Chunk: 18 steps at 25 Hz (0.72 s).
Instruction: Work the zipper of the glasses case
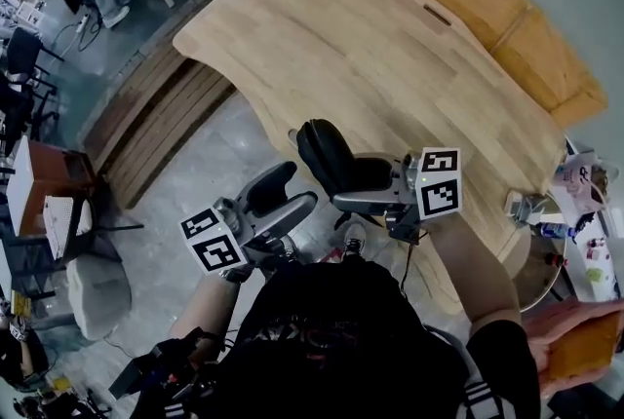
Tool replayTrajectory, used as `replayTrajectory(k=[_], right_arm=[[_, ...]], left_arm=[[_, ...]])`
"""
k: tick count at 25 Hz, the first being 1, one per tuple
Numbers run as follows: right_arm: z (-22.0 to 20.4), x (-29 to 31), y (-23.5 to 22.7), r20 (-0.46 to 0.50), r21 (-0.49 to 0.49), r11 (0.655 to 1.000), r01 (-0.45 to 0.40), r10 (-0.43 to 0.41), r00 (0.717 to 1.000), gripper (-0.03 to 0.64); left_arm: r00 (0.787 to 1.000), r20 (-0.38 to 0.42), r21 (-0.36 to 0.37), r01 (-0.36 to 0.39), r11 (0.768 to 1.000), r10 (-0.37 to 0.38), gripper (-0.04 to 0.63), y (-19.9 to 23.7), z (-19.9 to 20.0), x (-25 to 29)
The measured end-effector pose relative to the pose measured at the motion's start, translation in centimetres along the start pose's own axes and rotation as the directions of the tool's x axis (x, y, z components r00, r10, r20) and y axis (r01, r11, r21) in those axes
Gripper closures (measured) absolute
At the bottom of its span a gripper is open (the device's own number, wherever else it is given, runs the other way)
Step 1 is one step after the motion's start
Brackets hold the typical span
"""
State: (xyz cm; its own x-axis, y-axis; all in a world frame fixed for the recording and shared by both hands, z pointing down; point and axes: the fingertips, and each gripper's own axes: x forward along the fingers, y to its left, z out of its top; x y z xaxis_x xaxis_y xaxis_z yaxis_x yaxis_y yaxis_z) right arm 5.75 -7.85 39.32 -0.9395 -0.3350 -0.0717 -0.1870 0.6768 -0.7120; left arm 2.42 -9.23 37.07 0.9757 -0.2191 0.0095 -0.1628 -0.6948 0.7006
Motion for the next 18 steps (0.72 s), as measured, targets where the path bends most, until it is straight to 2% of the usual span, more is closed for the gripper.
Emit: replayTrajectory(k=[3, 6, 11, 18], right_arm=[[-1.5, 2.3, 1.5, -0.046, -0.011, 1.000, -0.007, 0.007, 0.999, 0.276], [-2.1, 4.0, 2.9, -0.061, -0.011, 0.999, -0.035, 0.034, 0.998, 0.276], [-2.6, 6.5, 4.2, -0.077, -0.006, 0.998, -0.064, 0.063, 0.995, 0.276], [-3.5, 8.8, 4.7, -0.120, -0.013, 0.997, -0.077, 0.075, 0.990, 0.276]], left_arm=[[0.998, -0.017, 0.030, 0.053, 0.998, -0.053, 0.216, -1.1, 1.1, 0.5], [0.997, -0.025, 0.033, 0.071, 0.997, -0.070, 0.204, -1.0, 1.8, 0.3], [0.990, -0.044, -0.009, 0.137, 0.991, -0.137, 0.198, -1.3, 2.4, -1.0], [0.980, -0.025, -0.066, 0.195, 0.979, -0.197, 0.201, -1.4, 2.9, -2.0]])
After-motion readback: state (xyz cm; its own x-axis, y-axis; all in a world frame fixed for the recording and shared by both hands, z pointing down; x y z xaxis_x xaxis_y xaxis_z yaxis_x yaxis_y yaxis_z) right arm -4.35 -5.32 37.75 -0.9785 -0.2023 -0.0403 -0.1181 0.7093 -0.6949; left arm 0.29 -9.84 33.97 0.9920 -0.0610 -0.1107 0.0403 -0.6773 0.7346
